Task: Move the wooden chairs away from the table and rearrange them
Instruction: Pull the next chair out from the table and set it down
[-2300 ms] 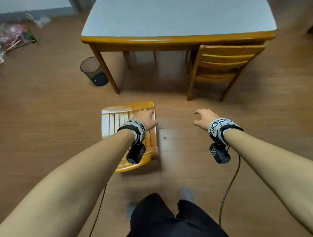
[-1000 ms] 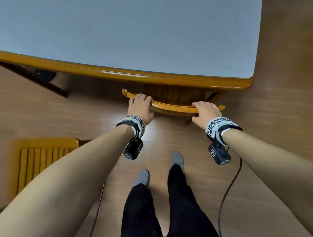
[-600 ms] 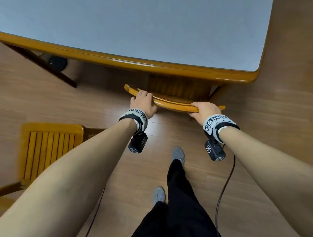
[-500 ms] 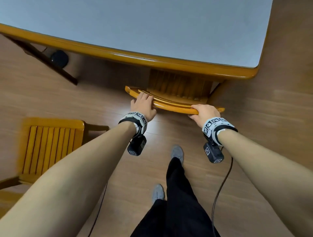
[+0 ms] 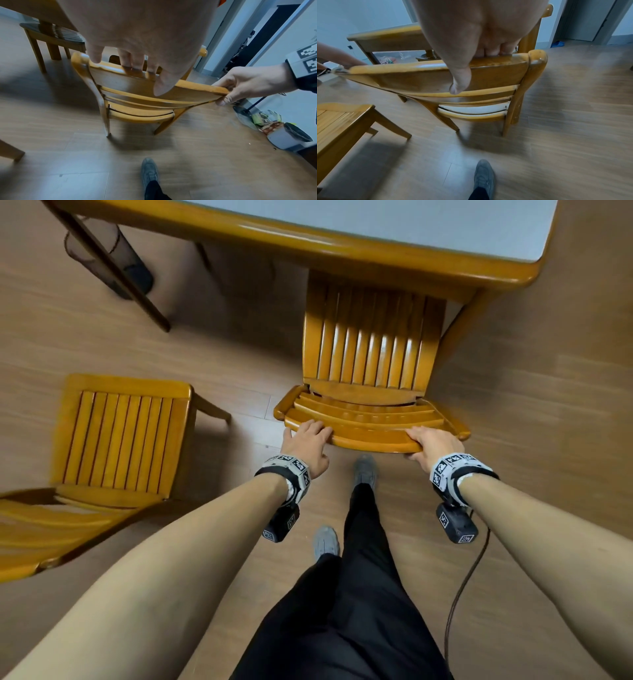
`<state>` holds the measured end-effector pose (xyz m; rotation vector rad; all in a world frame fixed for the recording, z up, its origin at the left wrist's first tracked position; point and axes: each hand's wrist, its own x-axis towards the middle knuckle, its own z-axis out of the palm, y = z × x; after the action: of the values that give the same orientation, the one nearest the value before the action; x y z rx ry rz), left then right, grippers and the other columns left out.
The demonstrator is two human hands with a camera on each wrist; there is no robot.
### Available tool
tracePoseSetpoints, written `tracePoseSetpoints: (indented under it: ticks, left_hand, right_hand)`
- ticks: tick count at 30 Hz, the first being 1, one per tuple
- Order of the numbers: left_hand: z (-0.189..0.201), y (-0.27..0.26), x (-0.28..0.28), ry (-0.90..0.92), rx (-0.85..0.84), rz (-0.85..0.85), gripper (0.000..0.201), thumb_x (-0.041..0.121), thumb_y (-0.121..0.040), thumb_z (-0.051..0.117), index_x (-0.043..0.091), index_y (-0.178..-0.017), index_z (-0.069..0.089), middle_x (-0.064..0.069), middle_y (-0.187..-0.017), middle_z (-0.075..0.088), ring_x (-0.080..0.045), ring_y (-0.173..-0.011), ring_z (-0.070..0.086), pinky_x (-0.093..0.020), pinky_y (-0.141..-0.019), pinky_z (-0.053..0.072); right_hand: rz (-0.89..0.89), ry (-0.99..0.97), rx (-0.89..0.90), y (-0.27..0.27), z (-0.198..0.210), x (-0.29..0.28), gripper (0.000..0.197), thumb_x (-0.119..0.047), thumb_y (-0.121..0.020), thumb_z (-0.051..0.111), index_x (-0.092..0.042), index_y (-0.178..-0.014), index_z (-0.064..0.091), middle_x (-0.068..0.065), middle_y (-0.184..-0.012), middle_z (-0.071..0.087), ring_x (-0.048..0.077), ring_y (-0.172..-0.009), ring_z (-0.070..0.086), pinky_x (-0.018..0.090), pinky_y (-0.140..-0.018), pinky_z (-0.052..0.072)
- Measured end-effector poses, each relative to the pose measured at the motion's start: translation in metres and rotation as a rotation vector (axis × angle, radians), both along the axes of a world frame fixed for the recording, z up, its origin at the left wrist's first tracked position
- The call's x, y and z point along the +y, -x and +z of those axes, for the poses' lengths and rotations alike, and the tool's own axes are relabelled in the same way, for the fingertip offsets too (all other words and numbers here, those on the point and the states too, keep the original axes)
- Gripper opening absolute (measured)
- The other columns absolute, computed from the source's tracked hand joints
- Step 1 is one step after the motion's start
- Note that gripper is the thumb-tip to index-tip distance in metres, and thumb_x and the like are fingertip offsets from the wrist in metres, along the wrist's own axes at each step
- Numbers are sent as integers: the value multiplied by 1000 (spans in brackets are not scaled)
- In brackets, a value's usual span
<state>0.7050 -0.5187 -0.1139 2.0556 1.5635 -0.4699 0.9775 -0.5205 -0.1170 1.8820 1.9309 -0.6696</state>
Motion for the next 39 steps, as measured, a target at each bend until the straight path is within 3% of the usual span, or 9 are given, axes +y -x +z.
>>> tracePoseSetpoints:
  ticks: [3,9,14,23,29,39]
  left_hand:
    - [-3,9,-35,-10,-9,10,67,30,-92,58,24,-152,30,-1,-162,22,-23,-149,14,-58,-117,16]
    - [-7,22,-87,-118,-46,79,63,26,-89,58,22,-148,37,-1,-158,30,-24,-149,18,-55,-116,22]
    - [1,24,-135,-181,-84,134,54,26,-90,58,21,-142,45,-2,-150,40,-23,-143,27,-52,-112,30]
    - [2,7,-284,-225,-96,207,52,26,-88,59,20,-138,48,-2,-144,45,-23,-139,33,-49,-108,34]
    - [9,-10,-389,-177,-114,260,55,26,-87,60,21,-140,46,-1,-147,43,-22,-141,30,-51,-110,33]
    - [13,-9,-512,-215,-90,159,52,29,-86,63,25,-136,48,1,-137,49,-24,-128,40,-42,-103,40]
  right_hand:
    - [3,-21,-4,10,-5,-39,53,-37,-91,70,-21,-139,54,3,-140,57,30,-128,53,43,-104,46]
    - [-24,-37,-6,22,-4,-88,58,-37,-92,68,-30,-146,47,-4,-148,51,28,-132,50,42,-104,46]
    - [-12,-22,-5,25,6,-130,43,-35,-93,66,-33,-135,56,0,-128,64,30,-117,59,41,-92,52]
    - [44,-42,7,10,11,-263,36,-33,-94,65,-32,-129,60,1,-123,66,29,-113,61,41,-90,53]
    - [52,-4,14,-7,12,-360,47,-32,-94,64,-35,-139,53,2,-132,62,29,-120,58,42,-95,52]
    - [16,4,64,-18,19,-485,46,-26,-94,64,-38,-137,55,0,-131,63,28,-120,58,42,-95,52]
